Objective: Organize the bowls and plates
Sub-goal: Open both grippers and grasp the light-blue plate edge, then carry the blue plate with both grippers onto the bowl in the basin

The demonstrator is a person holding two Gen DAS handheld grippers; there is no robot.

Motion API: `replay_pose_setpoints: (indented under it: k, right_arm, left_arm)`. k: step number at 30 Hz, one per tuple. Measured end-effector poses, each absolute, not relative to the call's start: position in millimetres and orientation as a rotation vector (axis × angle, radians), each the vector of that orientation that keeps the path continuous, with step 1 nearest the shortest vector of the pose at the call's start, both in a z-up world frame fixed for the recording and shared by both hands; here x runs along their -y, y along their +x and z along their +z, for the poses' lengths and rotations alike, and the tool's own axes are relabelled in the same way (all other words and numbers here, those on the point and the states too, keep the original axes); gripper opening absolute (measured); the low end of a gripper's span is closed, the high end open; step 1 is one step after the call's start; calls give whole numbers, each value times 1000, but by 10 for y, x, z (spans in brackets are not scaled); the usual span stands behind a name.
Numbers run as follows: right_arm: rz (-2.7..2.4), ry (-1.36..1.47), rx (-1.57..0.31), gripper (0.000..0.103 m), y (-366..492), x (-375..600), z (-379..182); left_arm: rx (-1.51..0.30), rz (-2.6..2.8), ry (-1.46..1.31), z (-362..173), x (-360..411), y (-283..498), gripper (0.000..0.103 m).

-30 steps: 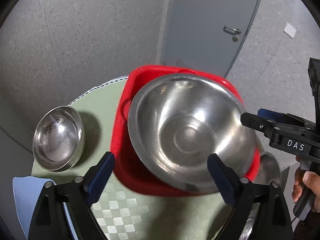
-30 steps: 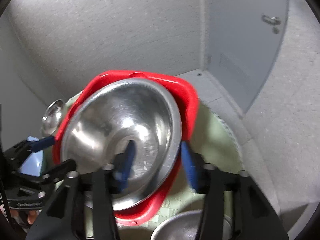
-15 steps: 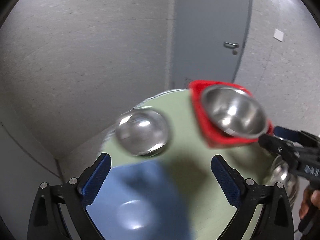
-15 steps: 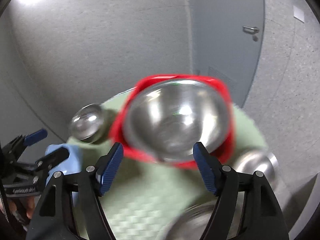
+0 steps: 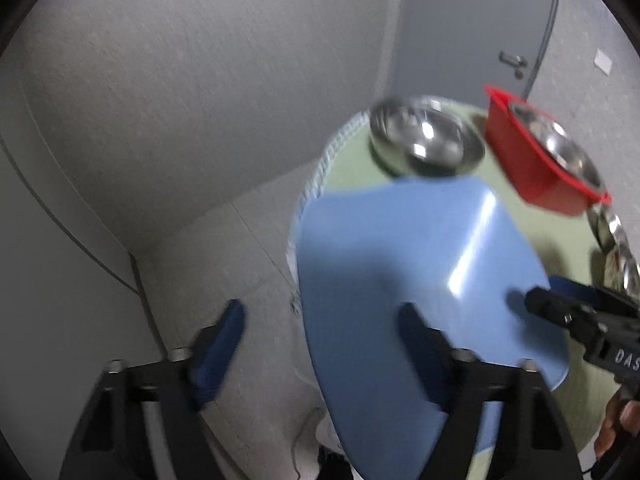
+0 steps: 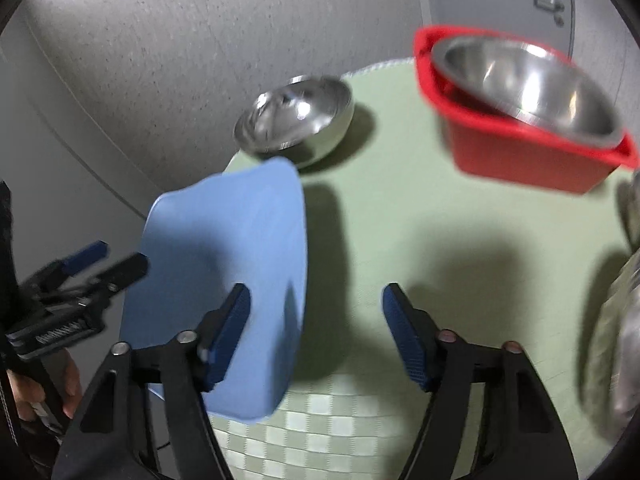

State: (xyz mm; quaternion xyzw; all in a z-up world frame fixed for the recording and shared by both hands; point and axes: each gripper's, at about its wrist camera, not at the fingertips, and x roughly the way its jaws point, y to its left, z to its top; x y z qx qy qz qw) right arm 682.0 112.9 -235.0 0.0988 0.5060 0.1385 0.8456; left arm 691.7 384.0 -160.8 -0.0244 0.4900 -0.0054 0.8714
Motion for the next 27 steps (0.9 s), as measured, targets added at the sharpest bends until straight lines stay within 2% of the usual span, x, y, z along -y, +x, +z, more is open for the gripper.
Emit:
replay_pose_setpoints:
  k: [1,2,5,6,11,17,27]
  right_arm:
    - [296,209,-1077,55,6818,-1153,-2382]
    - [306,215,-1087,46,6822,-1174,-2419]
    - [332,237,-1109,19,6827,-1182,-2488]
    - [340,240,-1112,15,6830,-1186,-2501]
    - [328,230,-1097,15,6792,-1132,-2393]
    - [325,201,-1001,15,6683,-917,-1931]
    - [256,183,-871,15,6722,-69,-1288]
  left_arm:
    - [-1044,-36,-60,-1647,-3857,6941,46]
    - [-1060,-54,-67,-1687,-3844,6949,34]
    - [-1044,-77,-45,-1672,-3781,6939,27]
    - [-1034,-82,-40,-1653,-3766,6945,27]
    - [-971,-106,-42,-1406,-3710,6944,25]
    - [-887,-143,-42,-950,-3498,6846,25]
    - [-790,-251,-40,-437,-2749,7206,25]
